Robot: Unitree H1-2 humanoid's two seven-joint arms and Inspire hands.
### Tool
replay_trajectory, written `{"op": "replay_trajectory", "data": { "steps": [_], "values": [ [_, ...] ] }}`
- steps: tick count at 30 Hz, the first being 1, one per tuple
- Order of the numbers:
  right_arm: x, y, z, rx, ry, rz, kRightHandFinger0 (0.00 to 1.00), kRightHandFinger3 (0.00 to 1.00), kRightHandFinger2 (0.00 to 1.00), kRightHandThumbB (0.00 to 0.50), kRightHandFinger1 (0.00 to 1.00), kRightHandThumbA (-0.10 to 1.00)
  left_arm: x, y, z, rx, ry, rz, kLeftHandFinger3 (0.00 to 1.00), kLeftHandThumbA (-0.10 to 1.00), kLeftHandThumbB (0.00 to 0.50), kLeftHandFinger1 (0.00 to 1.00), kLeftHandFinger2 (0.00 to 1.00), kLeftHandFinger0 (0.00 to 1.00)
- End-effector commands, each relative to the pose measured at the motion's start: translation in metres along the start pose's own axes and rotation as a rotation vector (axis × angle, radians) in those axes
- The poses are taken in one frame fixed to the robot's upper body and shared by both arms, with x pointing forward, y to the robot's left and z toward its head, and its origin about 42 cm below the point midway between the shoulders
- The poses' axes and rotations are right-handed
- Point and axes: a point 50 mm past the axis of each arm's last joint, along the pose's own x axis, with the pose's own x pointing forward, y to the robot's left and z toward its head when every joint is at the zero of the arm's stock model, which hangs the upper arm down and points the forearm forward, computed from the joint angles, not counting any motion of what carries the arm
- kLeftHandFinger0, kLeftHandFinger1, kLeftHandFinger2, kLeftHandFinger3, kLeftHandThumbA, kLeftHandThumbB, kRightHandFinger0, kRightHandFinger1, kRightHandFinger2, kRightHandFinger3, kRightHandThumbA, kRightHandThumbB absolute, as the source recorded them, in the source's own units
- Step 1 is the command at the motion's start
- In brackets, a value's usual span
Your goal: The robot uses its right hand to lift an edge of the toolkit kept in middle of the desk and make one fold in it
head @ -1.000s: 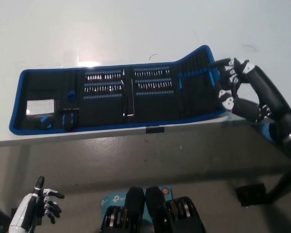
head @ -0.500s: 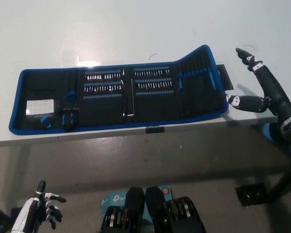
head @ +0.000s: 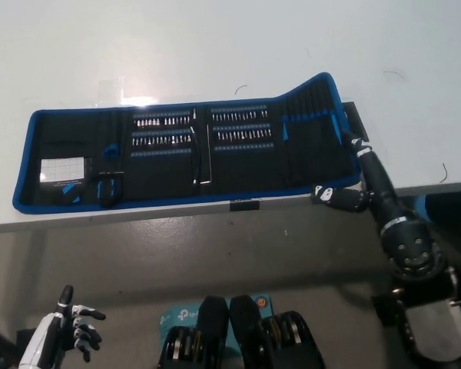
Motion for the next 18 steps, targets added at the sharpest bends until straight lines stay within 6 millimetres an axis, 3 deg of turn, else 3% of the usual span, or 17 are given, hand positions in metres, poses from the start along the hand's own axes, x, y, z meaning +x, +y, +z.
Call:
{"op": "replay_trajectory", "data": {
  "steps": [1, 6, 14, 15, 16, 17, 18],
  "values": [
    [0.003, 0.015, 0.007, 0.058, 0.006, -0.049, 1.0, 1.0, 1.0, 0.418, 1.0, 0.73, 0.002, 0.001, 0.012, 0.013, -0.059, -0.009, 0.4, 1.0, 0.5, 0.26, 0.25, 0.21],
    [0.001, 0.028, 0.005, 0.085, 0.002, -0.055, 1.0, 1.0, 1.0, 0.419, 1.0, 0.69, 0.004, -0.001, 0.013, 0.008, -0.066, -0.018, 0.38, 1.0, 0.5, 0.24, 0.24, 0.19],
    [-0.001, 0.017, -0.007, 0.101, 0.012, -0.132, 1.0, 1.0, 1.0, 0.352, 1.0, 0.59, 0.0, 0.003, 0.011, 0.012, -0.064, -0.008, 0.38, 1.0, 0.5, 0.26, 0.26, 0.22],
    [0.001, 0.014, -0.007, 0.128, -0.009, -0.141, 1.0, 1.0, 1.0, 0.344, 1.0, 0.55, 0.0, 0.003, 0.01, 0.007, -0.06, -0.01, 0.38, 1.0, 0.5, 0.26, 0.26, 0.23],
    [0.003, 0.012, -0.007, 0.172, -0.053, -0.136, 1.0, 1.0, 1.0, 0.302, 1.0, 0.47, 0.0, 0.002, 0.009, 0.008, -0.054, -0.008, 0.39, 1.0, 0.5, 0.27, 0.25, 0.23],
    [0.003, 0.012, -0.007, 0.174, -0.058, -0.135, 1.0, 1.0, 1.0, 0.299, 1.0, 0.47, -0.001, 0.001, 0.008, 0.005, -0.053, -0.008, 0.39, 1.0, 0.5, 0.27, 0.25, 0.23],
    [0.002, 0.013, -0.006, 0.248, -0.073, -0.135, 1.0, 1.0, 1.0, 0.289, 1.0, 0.38, -0.003, 0.0, 0.007, -0.003, -0.051, -0.007, 0.4, 1.0, 0.5, 0.27, 0.26, 0.25]
  ]
}}
